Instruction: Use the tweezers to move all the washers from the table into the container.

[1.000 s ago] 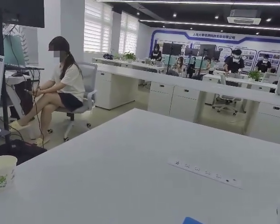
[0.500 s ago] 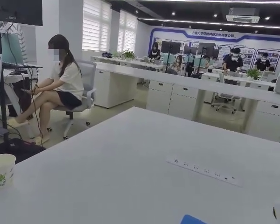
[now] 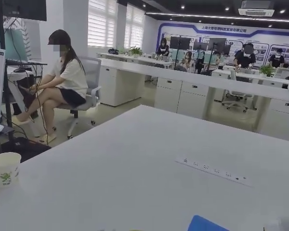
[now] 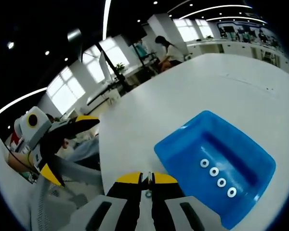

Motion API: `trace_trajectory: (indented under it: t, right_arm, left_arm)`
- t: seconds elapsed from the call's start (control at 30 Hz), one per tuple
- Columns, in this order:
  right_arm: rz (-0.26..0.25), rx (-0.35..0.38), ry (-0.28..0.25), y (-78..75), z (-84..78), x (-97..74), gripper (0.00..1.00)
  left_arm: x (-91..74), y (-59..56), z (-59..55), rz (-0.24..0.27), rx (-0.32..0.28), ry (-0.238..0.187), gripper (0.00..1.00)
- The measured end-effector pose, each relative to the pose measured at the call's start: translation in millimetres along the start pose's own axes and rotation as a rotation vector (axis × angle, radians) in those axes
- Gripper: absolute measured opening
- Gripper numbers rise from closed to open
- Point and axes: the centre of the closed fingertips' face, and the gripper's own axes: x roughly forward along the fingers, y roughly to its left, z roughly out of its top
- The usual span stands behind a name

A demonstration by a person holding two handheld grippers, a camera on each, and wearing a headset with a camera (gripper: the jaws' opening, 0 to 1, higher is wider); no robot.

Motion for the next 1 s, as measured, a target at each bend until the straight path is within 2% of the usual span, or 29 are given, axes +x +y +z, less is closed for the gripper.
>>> trace_trajectory:
  t: [0.27,0.5,0.6,0.77,0.9,1.0]
  right_arm:
    - [0.002,-0.036,0.074,1.9,-18.4,10.1,0.04]
    - [-0.004,-0.102,0.105,3.5,-20.2,12.8,0.04]
    - [-0.005,-0.172,0.128,5.4,-22.2,13.9,0.04]
    - [0.003,-0.353,0.167,14.6,-24.6,16.6,0.04]
    - [0.029,-0.478,0.173,24.5,-27.4,21.3,0.04]
    - [0.025,-0.522,0.175,24.9,-27.4,23.8,0.03]
  left_arm:
    - [-0.1,0.0,-0.2,-0.003,-0.003,0.0,0.73]
    - [-0.1,-0.4,0.3,-0.004,-0.002,-0.003,0.73]
    - [-0.2,-0.4,0.4,-0.005,-0.003,-0.004,0.73]
    - [-0.3,0.1,0.3,-0.003,-0.002,-0.005,0.73]
    - [-0.2,0.0,0.2,-0.005,-0.001,-0.005,0.73]
    - [-0.1,0.3,0.1,-0.004,-0.001,-0.005,0.73]
